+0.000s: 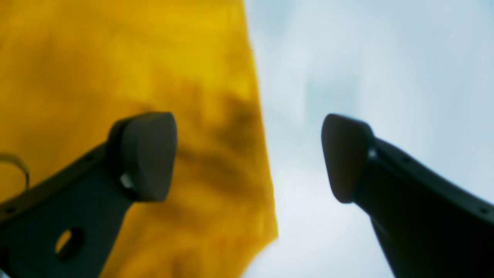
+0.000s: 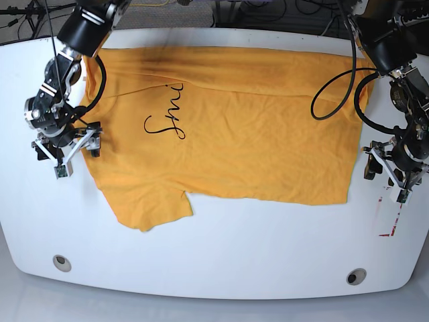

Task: Fold the T-shirt properly
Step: 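Move the right gripper to the shirt side edge near the sleeve, then lower the left gripper onto the shirt side edge and close it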

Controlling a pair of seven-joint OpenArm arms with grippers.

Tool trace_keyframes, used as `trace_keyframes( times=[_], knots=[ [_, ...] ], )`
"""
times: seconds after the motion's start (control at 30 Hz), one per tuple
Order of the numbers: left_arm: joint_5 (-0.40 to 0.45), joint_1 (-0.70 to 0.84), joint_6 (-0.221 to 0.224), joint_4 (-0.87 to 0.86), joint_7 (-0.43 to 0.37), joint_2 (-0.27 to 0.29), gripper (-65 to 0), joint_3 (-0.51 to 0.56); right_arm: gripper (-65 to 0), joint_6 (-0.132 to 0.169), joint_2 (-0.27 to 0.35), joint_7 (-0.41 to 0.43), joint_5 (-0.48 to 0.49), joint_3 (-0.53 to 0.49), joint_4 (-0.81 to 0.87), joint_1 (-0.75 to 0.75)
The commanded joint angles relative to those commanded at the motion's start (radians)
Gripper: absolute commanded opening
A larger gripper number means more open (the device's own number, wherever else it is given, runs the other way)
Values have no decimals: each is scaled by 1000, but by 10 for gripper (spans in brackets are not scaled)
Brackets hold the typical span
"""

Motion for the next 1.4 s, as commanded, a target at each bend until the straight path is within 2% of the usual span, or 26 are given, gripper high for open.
trace_keyframes(
  times=[0.13,0.43,0.6,0.73,0.93,1.03,1.1,1.27,1.3,1.33,1.4],
  knots=[
    [-3,5,29,-3,-23,0,-271,12,-95,0,25,84,0,-5,-146,61],
    [-5,12,29,-3,-28,0,-271,11,-95,0,91,262,0,-6,-496,170],
    [-2,25,29,-3,-29,-2,-271,9,-95,0,87,273,2,-15,-525,170],
    [0,25,29,-6,-31,-2,-271,9,-95,0,54,273,2,-74,-523,164],
    [0,18,31,-46,-31,-2,-271,9,-98,0,18,273,2,-94,-523,163],
    [0,-11,32,-89,-37,-2,-271,11,-154,0,9,273,2,-97,-525,163],
    [0,-28,32,-124,-49,-2,-271,11,-222,0,8,275,2,-97,-525,164],
    [2,-78,37,-278,-130,-6,-271,12,-495,0,8,276,2,-98,-525,169],
    [2,-86,40,-295,-143,-8,-271,12,-522,0,8,276,2,-98,-525,169],
    [3,-104,55,-339,-178,-8,-271,12,-585,0,8,276,2,-100,-525,169],
    [21,-132,84,-402,-230,-9,-268,12,-640,0,8,276,2,-101,-525,169]
  ],
)
